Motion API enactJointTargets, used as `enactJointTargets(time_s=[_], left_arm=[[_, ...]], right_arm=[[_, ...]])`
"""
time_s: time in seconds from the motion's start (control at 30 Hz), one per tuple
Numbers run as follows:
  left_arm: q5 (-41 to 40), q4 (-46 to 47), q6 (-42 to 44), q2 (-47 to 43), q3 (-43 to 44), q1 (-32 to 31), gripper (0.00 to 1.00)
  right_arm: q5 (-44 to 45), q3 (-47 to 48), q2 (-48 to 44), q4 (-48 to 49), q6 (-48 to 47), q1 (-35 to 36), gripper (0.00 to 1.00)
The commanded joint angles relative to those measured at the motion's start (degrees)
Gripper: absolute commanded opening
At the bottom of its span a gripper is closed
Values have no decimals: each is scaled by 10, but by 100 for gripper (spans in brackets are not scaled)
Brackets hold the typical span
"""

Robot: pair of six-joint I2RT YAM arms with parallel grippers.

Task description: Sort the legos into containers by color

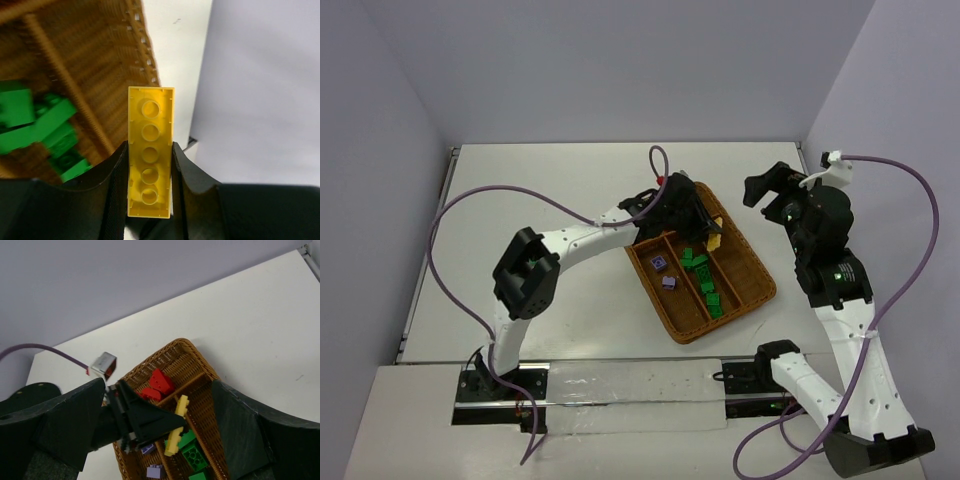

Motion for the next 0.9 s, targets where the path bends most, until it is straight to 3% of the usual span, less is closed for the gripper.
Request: enactJointTargets(time_s=[0.0, 0.17, 0.3, 0.43, 0.53, 0.6, 0.67, 0.87], left_arm=[[-9, -6, -83, 43, 62, -14, 0], [-9, -15, -91, 100, 133, -31, 2], [8, 8, -84, 124, 155, -35, 13], [6, 27, -83, 136, 159, -36, 31], [21, 46, -75, 138, 151, -36, 51], [33, 65, -71, 138, 143, -36, 71], [42, 71, -65, 141, 143, -36, 80], [31, 75, -41, 119, 143, -40, 84]], right_arm=[[-3, -16, -26, 24, 4, -4, 94], [-10, -25, -40, 24, 11, -4, 94], [-11, -25, -49, 22, 8, -4, 94], [-6, -23, -56, 13, -1, -4, 94], [1, -22, -58, 6, -3, -4, 94], [1, -23, -60, 8, -3, -4, 94], [-3, -28, -62, 10, 0, -4, 95], [-6, -40, -65, 8, 3, -4, 95]])
